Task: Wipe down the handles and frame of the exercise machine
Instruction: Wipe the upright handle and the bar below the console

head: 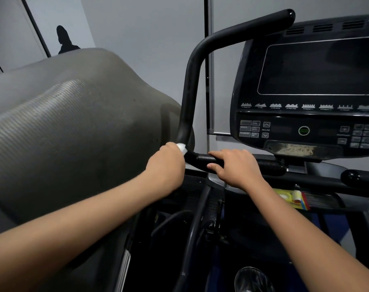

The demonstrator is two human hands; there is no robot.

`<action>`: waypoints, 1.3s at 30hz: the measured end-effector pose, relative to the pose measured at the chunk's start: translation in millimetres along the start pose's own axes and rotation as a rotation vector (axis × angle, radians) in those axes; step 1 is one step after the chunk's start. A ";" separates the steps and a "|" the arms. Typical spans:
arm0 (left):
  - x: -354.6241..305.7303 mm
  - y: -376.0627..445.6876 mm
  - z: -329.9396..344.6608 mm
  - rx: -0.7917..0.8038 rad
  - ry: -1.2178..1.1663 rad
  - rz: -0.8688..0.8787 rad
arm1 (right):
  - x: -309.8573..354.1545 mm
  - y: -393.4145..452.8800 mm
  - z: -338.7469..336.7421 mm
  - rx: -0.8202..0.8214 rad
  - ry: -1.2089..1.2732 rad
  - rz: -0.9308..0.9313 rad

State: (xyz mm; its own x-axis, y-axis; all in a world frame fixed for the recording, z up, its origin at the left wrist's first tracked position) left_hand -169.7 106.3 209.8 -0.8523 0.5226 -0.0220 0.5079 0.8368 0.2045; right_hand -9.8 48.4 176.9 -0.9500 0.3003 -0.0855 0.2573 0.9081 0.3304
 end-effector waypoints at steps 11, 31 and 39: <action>-18.5 71.6 -5.8 0.236 -0.368 -0.057 | -1.4 1.7 2.2 -0.032 -0.013 -0.016; -13.5 50.3 -6.4 0.151 -0.291 -0.073 | 1.2 0.6 -2.1 -0.033 -0.016 -0.010; -10.6 64.4 -3.0 0.169 -0.553 -0.115 | 0.1 -0.6 -6.8 0.011 0.023 -0.022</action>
State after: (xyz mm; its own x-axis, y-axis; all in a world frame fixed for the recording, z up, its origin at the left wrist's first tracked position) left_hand -128.3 154.1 226.2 -0.7340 0.3966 -0.5512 0.4680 0.8836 0.0125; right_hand -11.3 45.9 183.1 -0.9592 0.2739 -0.0704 0.2386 0.9175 0.3183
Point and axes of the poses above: each hand's wrist, its own y-axis towards the middle knuckle, its own z-axis out of the palm, x = y × z, the point moved 9 cm from there along y, towards the middle knuckle, and after that the axes turned 10 degrees about -y, right-handed, at the moved point
